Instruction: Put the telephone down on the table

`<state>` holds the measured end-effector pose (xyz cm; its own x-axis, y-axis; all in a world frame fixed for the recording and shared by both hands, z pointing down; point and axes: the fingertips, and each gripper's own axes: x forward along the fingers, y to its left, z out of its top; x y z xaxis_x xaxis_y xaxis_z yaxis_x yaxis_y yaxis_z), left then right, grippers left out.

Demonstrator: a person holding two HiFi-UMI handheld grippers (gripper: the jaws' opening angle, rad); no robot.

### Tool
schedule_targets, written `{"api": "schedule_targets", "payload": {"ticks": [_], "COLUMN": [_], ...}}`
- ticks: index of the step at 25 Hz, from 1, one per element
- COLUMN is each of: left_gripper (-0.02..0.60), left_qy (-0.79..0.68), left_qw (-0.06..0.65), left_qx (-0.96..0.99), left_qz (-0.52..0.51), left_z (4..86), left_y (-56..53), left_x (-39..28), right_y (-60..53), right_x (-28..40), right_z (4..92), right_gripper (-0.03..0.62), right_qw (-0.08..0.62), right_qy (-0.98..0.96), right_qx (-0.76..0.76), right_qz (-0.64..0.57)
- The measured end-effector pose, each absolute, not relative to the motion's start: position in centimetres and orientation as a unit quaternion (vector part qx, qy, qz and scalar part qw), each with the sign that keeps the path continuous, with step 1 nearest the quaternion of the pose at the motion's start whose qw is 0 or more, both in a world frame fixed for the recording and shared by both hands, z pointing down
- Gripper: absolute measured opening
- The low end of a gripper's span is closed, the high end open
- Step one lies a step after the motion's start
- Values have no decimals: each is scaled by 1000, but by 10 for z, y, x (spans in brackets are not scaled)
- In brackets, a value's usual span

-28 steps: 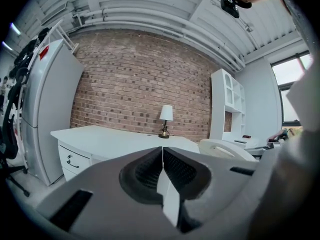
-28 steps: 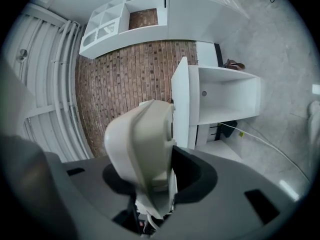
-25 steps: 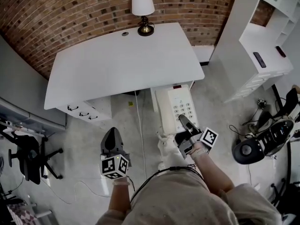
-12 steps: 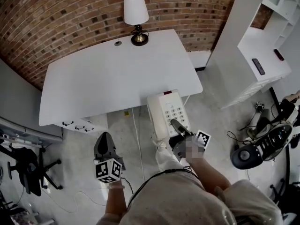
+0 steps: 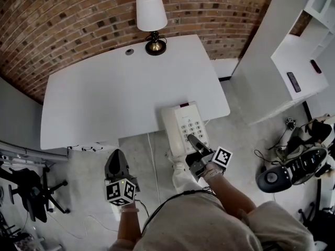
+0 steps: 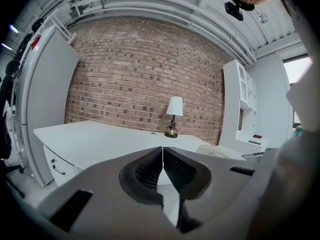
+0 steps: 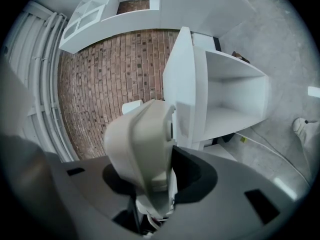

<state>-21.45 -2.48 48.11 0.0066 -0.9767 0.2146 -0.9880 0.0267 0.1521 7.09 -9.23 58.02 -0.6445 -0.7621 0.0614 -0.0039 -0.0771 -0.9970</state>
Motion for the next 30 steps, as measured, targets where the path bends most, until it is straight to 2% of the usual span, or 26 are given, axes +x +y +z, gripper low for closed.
{"api": "schedule_targets", "payload": {"ticks": [20,30], "left_gripper": [8,8], "left_qy": [-687,-671], "left_qw": [149,165], "left_qx": [710,722], "left_qz": [25,28], "left_z": [491,496], "left_y": [-107,-129], "left_x": [-202,-216], "right_y": [-158,-178], "right_x": [59,50], "right_z": [592,595], "right_gripper": [164,164], "right_qw": [265,281], "right_qy": [609,558], "right_qx": [-328,-352], "right_qz": [-672,-696]}}
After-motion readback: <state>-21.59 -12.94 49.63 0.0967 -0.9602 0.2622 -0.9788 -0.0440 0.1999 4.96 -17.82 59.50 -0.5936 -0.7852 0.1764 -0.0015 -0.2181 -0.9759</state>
